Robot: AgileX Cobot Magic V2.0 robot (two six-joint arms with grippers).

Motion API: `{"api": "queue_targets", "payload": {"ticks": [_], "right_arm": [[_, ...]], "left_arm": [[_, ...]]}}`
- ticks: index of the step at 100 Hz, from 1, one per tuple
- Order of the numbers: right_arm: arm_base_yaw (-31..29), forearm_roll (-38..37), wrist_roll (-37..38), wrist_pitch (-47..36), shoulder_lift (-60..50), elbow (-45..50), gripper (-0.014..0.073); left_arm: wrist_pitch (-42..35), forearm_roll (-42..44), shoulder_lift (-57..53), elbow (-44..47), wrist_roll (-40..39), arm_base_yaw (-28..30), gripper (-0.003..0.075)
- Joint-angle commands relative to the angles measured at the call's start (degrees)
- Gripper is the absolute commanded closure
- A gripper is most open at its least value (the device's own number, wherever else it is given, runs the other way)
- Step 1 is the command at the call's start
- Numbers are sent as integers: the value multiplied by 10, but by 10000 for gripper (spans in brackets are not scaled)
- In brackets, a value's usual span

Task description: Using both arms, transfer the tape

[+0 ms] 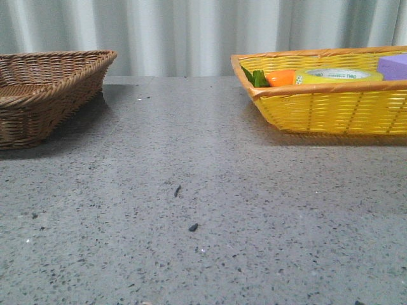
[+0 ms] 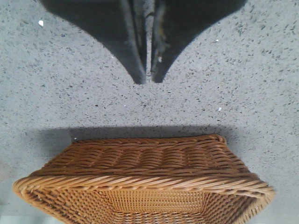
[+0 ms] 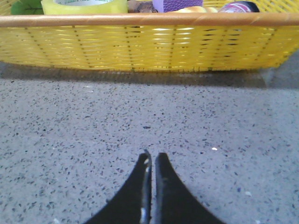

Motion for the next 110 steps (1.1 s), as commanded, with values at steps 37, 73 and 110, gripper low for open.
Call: {"api": "queue_targets", "payload": {"ticks": [37,73,110], "right_arm": [[-3,-3,0,-19,-8,17,656],[-3,-79,0,-144,-8,17,656],[-3,111,0,-265,-8,17,656]], "left_arm": [[-32,-1,-17,4,-4,1,741],[-40,-8,-17,4,-4,1,741],[-227,-106,-17,4,-5,1,741]]}}
